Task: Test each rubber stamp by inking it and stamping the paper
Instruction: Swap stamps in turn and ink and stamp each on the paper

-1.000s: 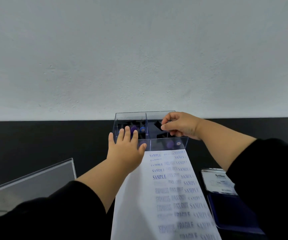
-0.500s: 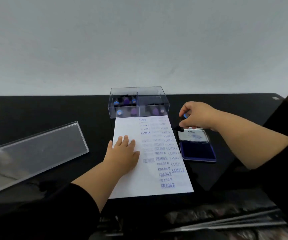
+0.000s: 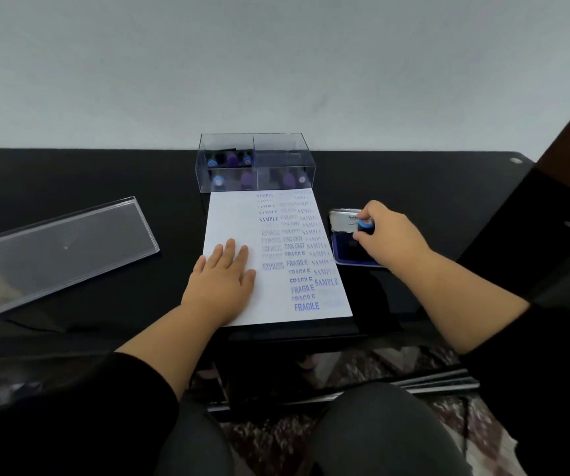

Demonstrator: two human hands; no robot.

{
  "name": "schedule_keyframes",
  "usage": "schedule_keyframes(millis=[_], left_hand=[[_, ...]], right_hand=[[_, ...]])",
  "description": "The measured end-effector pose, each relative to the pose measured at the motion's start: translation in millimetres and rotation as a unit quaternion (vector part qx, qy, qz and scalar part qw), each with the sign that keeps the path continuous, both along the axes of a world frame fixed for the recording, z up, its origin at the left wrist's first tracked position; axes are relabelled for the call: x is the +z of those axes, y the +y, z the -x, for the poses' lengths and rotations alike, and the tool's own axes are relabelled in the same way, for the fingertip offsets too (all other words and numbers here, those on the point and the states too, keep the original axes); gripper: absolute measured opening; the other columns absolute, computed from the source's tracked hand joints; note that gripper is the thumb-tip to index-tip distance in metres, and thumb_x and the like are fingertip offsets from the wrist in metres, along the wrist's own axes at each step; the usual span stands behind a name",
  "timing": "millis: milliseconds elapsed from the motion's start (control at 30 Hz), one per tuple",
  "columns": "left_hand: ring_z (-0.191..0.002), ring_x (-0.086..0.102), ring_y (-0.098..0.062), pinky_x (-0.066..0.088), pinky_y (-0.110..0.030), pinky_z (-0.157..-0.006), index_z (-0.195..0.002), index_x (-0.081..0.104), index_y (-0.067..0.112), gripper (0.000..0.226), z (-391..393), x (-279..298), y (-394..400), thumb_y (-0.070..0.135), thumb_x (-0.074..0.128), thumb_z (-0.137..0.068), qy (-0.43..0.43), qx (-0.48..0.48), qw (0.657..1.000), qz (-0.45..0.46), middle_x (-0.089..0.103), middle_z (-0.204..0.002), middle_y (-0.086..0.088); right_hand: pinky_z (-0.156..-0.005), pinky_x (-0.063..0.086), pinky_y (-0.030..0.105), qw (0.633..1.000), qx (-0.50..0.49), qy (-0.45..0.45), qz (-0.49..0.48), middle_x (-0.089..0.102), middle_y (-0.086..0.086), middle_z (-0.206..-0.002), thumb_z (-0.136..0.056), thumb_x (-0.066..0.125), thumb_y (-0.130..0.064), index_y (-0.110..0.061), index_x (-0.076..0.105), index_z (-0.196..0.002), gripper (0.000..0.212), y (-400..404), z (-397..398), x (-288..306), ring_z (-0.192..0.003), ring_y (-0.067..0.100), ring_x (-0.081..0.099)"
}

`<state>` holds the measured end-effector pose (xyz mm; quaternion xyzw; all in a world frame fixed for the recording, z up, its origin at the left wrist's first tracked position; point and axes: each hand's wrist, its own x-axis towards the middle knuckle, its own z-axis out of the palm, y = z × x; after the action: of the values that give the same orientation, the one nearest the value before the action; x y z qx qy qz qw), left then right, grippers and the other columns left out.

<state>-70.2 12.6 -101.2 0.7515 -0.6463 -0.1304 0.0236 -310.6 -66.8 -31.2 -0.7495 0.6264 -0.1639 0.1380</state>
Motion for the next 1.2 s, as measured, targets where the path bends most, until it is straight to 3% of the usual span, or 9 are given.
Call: schedule_keyframes(millis=[233,600,833,1067,1200], left_hand=[[-0.147,-0.008,-0.012,-0.006,-0.033,-0.118,-0.153,0.002,0.027,0.055,1,-1,1,0.041,0.017,-0.102,0.008,0.007,1.0,0.013,-0.009,-0.16,0.004],[-0.147,-0.006,-0.013,-0.004,-0.035,-0.117,-0.152,0.005,0.034,0.054,3,-2,3,0.046,0.017,-0.101,0.008,0.028,0.999,0.019,-0.008,-0.16,0.005],[-0.147,-0.007,-0.013,-0.005,-0.034,-0.117,-0.152,0.004,0.033,0.055,2,-4,4,0.047,0.017,-0.101,0.003,0.024,0.999,0.028,-0.009,-0.16,0.005],[-0.146,-0.01,-0.013,-0.005,-0.034,-0.117,-0.152,0.001,0.031,0.057,0,-5,4,0.049,0.016,-0.1,0.004,0.029,0.999,0.023,-0.012,-0.159,0.003],[-0.146,-0.011,-0.015,-0.006,-0.034,-0.117,-0.152,-0.001,0.03,0.059,1,-6,3,0.05,0.015,-0.099,-0.001,0.037,0.999,0.021,-0.013,-0.159,0.001]], right_hand=[[-0.073,0.043,0.032,0.994,-0.052,-0.073,0.069,0.063,0.005,-0.114,-0.093,0.053,-0.017,-0.015,0.052,-0.122,0.029,10,-4,-25,-0.097,0.026,0.058],[-0.068,0.041,0.031,0.989,-0.091,-0.085,0.079,0.063,0.007,-0.102,-0.093,0.052,-0.019,-0.024,0.049,-0.129,0.036,15,-10,-38,-0.087,0.029,0.058],[-0.058,0.035,0.029,0.989,-0.104,-0.064,0.083,0.061,0.007,-0.092,-0.095,0.048,-0.018,-0.023,0.047,-0.127,0.033,13,-15,-39,-0.073,0.022,0.049],[-0.061,0.038,0.03,0.979,-0.123,-0.14,0.085,0.061,0.003,-0.112,-0.094,0.05,-0.016,-0.022,0.048,-0.124,0.031,18,-18,-34,-0.083,0.022,0.053],[-0.062,0.042,0.03,0.975,-0.108,-0.175,0.079,0.061,-0.001,-0.104,-0.095,0.051,-0.018,-0.025,0.05,-0.122,0.028,27,-31,-30,-0.085,0.021,0.056]])
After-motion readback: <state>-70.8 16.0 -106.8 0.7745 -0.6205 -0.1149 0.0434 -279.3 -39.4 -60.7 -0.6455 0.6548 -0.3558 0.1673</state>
